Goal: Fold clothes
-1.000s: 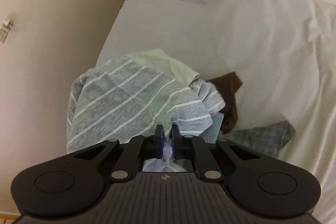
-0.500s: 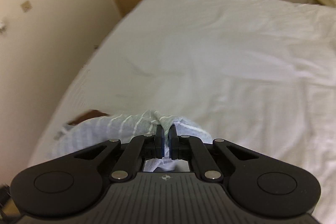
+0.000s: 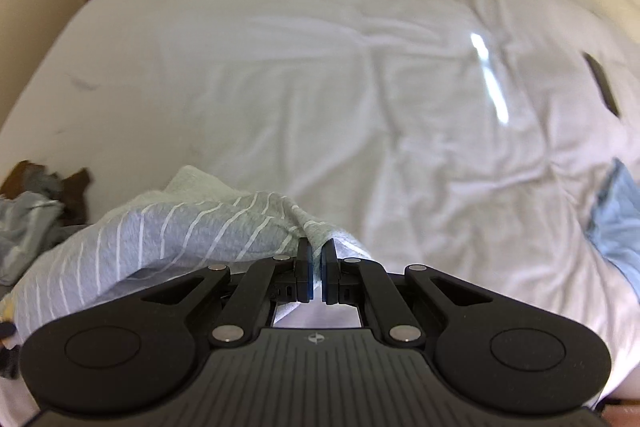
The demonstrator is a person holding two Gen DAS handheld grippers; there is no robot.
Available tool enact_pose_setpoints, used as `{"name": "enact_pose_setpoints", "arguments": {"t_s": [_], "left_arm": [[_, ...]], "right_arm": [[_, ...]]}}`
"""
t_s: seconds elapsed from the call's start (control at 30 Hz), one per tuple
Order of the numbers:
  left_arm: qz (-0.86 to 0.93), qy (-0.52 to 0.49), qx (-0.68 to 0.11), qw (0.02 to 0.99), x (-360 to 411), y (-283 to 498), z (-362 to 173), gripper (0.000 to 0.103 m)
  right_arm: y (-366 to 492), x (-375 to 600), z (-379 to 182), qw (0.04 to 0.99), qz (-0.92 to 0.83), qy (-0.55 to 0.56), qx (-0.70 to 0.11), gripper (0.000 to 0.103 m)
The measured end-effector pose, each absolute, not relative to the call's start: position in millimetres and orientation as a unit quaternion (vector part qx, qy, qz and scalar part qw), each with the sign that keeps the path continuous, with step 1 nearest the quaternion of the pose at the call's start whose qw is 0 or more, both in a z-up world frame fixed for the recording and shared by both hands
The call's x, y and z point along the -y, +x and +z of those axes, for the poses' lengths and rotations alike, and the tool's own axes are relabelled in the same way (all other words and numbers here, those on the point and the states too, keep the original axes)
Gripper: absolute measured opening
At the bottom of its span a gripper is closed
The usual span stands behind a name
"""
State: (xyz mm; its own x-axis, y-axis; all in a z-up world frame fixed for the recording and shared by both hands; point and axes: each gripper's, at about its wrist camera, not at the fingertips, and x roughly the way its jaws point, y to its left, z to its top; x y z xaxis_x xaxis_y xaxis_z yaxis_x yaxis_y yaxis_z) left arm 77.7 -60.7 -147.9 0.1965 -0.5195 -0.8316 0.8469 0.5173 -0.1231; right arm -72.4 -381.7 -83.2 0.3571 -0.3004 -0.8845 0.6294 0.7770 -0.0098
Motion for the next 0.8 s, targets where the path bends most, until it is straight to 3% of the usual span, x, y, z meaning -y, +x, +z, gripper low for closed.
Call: {"name": "enact_pose_setpoints", "arguments": {"t_s": [0.07,0.13,0.2,0.37,0.4,0.5,0.63,0.7,0.8], "left_arm": [[-0.467,0.203,-0.441,0.739,74,63,-153,0.049],[-0.475,0.224,-0.440,0.728,82,51,-159,0.039],[-0.483,0.245,-0.440,0.717,91,38,-164,0.018],[-0.493,0.260,-0.442,0.703,110,12,-159,0.014],[-0.496,0.255,-0.441,0.703,113,8,-156,0.013],[-0.515,0.238,-0.437,0.697,132,-6,-145,0.012],[-0.556,0.203,-0.438,0.677,162,-33,-125,0.011],[-0.593,0.188,-0.443,0.646,177,-49,-116,0.004],[-0.622,0.196,-0.431,0.624,187,-64,-105,0.011]], "right_arm": [[-87,395,-89,0.799,-0.305,0.167,-0.491,0.003],[-101,407,-96,0.788,-0.321,0.177,-0.495,0.003],[-112,419,-100,0.778,-0.332,0.201,-0.494,0.003],[-126,418,-100,0.776,-0.320,0.203,-0.504,0.003],[-128,418,-102,0.776,-0.318,0.202,-0.507,0.005],[-135,421,-106,0.774,-0.314,0.210,-0.509,0.029],[-151,420,-114,0.770,-0.294,0.223,-0.521,0.033],[-160,416,-118,0.768,-0.279,0.238,-0.525,0.038],[-173,410,-122,0.767,-0.261,0.255,-0.528,0.041]]}}
